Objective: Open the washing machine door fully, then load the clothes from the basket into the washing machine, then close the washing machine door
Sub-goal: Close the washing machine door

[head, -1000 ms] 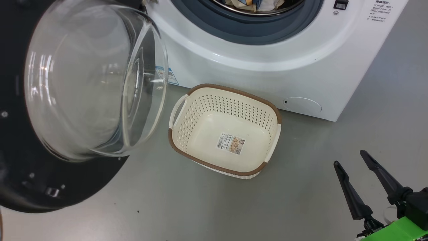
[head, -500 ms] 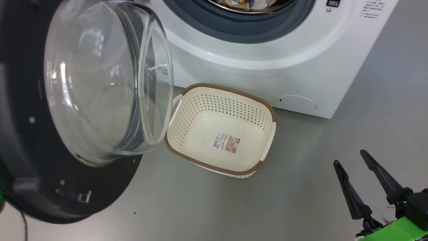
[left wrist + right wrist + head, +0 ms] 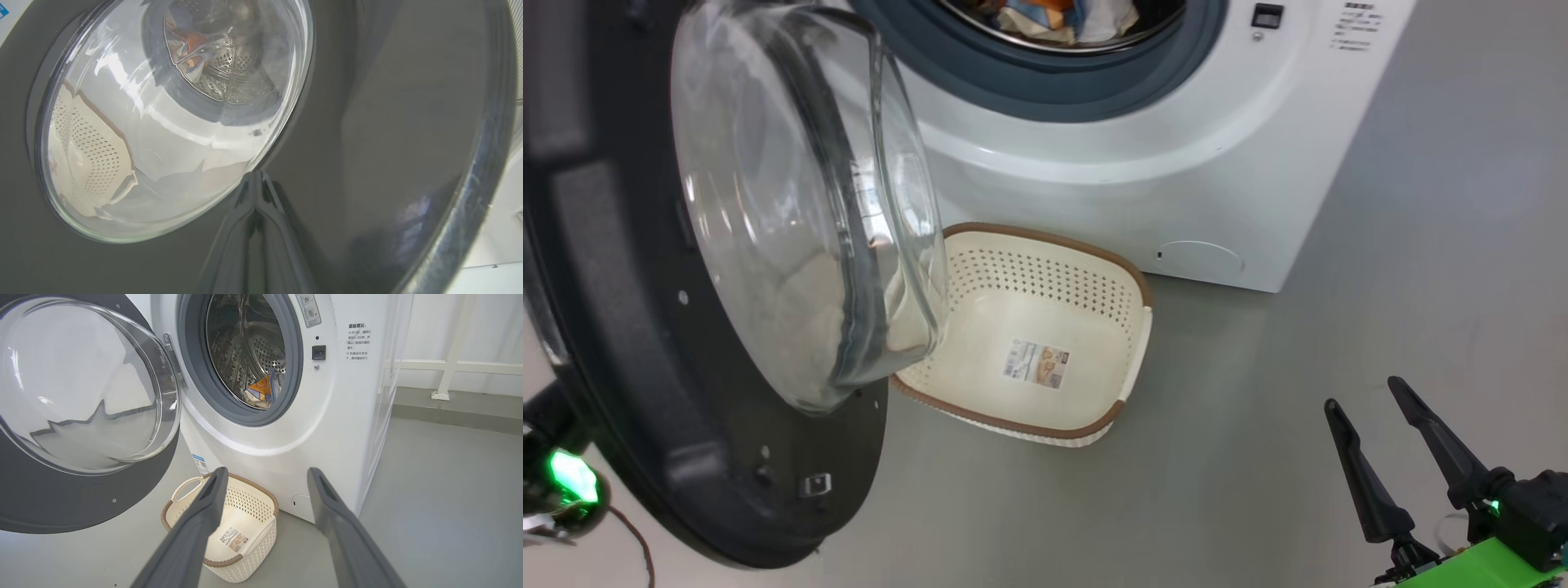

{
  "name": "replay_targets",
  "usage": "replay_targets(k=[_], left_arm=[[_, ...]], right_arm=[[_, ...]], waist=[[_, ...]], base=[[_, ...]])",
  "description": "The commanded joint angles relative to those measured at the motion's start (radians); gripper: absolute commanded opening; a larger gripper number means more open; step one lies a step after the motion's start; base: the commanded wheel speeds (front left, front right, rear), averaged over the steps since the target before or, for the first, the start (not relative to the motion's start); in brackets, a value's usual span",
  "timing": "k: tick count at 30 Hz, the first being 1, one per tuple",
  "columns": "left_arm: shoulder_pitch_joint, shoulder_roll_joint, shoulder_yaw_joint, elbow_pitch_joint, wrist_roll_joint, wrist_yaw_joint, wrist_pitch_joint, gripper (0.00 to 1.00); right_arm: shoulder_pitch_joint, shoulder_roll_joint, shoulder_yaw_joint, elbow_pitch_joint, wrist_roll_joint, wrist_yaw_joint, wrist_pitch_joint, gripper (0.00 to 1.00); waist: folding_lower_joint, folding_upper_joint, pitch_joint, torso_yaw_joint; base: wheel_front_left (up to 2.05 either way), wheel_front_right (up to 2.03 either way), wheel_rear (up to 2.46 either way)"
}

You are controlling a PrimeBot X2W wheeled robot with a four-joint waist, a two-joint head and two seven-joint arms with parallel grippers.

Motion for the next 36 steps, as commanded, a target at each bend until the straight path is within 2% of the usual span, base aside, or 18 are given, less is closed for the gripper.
replay_targets(k=[1,15,24,36], left_arm=[[-0.016,0.028,0.031,-0.046,-0.019,-0.012,0.018,0.00],[-0.070,-0.042,-0.018,-0.042,-0.005,-0.004,-0.012,0.00],[-0.131,-0.078,-0.049,-0.037,0.033,0.028,-0.060,0.00],[-0.239,-0.119,-0.025,0.048,0.056,0.027,-0.142,0.00]], right_arm=[[-0.029,-0.008,0.028,-0.020,0.001,0.002,-0.012,1.00],[-0.057,0.024,0.050,0.025,0.008,0.002,-0.056,1.00],[-0.083,0.040,0.061,0.053,0.017,0.002,-0.082,1.00],[-0.135,0.067,0.075,0.098,0.036,0.002,-0.112,1.00]], waist=[[0.0000,-0.0001,-0.008,-0.027],[0.0000,-0.0001,-0.011,-0.173],[0.0000,-0.0001,0.011,-0.284],[0.0000,-0.0001,0.055,-0.427]], base=[[0.00,0.00,0.00],[0.00,0.00,0.00],[0.00,0.00,0.00],[0.00,0.00,0.00]])
